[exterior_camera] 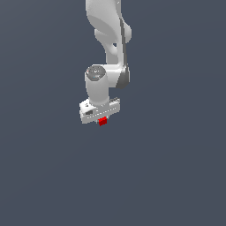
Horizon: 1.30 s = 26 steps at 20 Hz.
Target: Pick up the red cube and move it to a goal position.
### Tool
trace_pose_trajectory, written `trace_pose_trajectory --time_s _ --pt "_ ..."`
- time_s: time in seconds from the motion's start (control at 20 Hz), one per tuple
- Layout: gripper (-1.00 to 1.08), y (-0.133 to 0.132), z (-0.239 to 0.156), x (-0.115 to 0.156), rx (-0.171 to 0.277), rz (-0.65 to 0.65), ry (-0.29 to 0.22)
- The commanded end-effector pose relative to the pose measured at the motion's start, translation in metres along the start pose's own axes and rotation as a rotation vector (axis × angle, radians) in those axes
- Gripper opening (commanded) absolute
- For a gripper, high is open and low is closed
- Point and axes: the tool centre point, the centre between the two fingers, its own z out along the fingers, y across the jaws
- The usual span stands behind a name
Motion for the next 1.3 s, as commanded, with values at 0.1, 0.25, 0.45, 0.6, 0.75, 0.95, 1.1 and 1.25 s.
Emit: trace_pose_trajectory --time_s 0.1,0.25,0.45,0.6,0.75,0.95,1.1,1.25 --pt "-1.0 -0.005 -0.043 0.02 0.0 0.0 0.001" --pt "-1.0 -0.008 -0.073 0.034 0.0 0.0 0.001" --pt "-1.0 -0.012 -0.111 0.052 0.0 0.0 0.001" --pt "-1.0 -0.015 -0.139 0.066 0.0 0.0 0.001" --pt "-1.0 -0.018 -0.167 0.079 0.0 0.0 0.001" --pt "-1.0 -0.021 -0.199 0.096 0.0 0.0 0.001" --pt "-1.0 -0.023 -0.22 0.106 0.0 0.0 0.001" --pt "-1.0 -0.024 -0.236 0.115 0.0 0.0 0.001"
